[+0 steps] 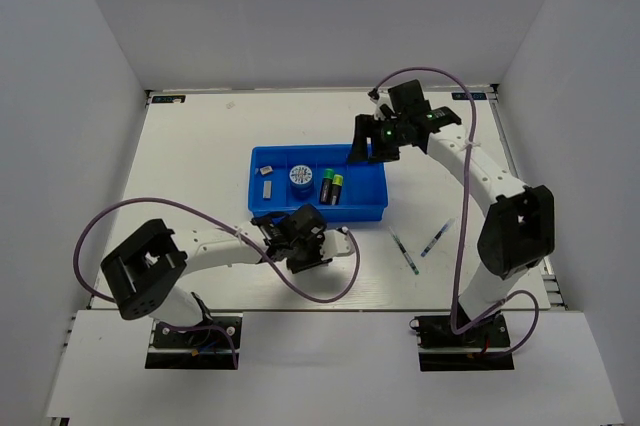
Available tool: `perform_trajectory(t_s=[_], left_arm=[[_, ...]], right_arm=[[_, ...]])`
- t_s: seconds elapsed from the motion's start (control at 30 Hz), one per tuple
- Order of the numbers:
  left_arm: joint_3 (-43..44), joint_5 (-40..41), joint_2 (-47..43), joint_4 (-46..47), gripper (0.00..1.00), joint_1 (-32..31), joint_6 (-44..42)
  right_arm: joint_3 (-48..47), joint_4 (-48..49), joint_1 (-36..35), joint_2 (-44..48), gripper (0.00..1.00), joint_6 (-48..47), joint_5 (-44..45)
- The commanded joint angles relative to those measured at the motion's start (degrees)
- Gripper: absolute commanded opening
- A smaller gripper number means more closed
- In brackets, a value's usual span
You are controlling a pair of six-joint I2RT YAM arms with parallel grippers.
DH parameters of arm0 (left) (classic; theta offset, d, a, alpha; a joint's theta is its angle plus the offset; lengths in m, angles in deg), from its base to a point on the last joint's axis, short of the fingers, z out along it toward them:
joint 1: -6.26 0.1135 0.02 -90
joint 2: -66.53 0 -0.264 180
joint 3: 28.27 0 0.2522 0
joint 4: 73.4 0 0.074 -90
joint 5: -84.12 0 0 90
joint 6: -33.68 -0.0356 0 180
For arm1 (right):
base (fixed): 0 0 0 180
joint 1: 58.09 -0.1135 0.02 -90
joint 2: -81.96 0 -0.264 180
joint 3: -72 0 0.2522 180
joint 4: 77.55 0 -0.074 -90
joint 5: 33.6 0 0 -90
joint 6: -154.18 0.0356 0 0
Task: Sort the stationery into containers
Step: Pick up the pen from the center of the board, then place the pen in the storage box.
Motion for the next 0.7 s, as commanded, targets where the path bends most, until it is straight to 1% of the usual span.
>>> perform_trajectory(t_s=[0.0, 0.1, 0.17, 0.23, 0.3, 0.33, 0.4, 0.43, 0.5, 0.53, 0.6, 0.63, 0.67], left_arm=[[-1.5, -3.2, -0.5, -4.5, 0.21, -1.5, 4.2], [-1.8, -2.1, -3.7, -2.9, 0.16, -1.5, 6.4], [-0.6, -0.8, -6.3, -1.6, 0.13, -1.3, 7.5], [1.3, -0.2, -8.3, -1.5, 0.13, -1.3, 8.1], [4.1, 0.5, -8.4, -1.5, 0.13, -1.3, 7.9], [7.0, 1.4, -8.2, -1.7, 0.13, -1.2, 8.1], [8.8, 2.3, -8.1, -0.7, 0.13, -1.2, 8.6], [11.1, 3.0, -7.8, 0.7, 0.13, -0.6, 9.1], [12.5, 3.8, -6.6, 2.7, 0.13, 0.0, 10.2], [15.2, 4.8, -6.1, 4.3, 0.13, 0.9, 10.8], [18.8, 5.8, -3.1, 4.8, 0.13, 1.3, 11.6], [20.0, 7.7, -2.1, 5.0, 0.13, 1.8, 11.7], [23.4, 10.5, -1.4, 5.3, 0.13, 2.0, 11.8]], right_arm=[[2.9, 1.9, 1.4, 5.0, 0.7, -0.7, -3.1], [5.0, 2.9, 2.0, 8.2, 0.7, -2.2, -3.2], [7.7, 3.5, 2.3, 11.1, 0.7, -4.4, -1.1], [11.0, 4.2, 2.6, 12.5, 0.7, -6.0, 0.8], [14.8, 5.1, 3.1, 14.9, 0.7, -7.4, 3.4], [15.8, 5.4, 3.1, 16.1, 0.7, -8.8, 5.3], [18.8, 6.2, 3.4, 18.5, 0.7, -9.7, 6.9], [21.7, 6.4, 4.1, 18.9, 0.7, -10.9, 9.0], [23.9, 7.7, 4.2, 21.5, 0.7, -11.7, 9.9], [26.7, 8.1, 4.6, 22.2, 0.7, -12.7, 11.0], [28.3, 8.3, 4.7, 24.3, 0.7, -13.7, 11.6], [30.0, 8.2, 5.3, 24.8, 0.7, -13.9, 11.7], [30.5, 8.1, 5.3, 25.9, 0.7, -14.8, 12.5]])
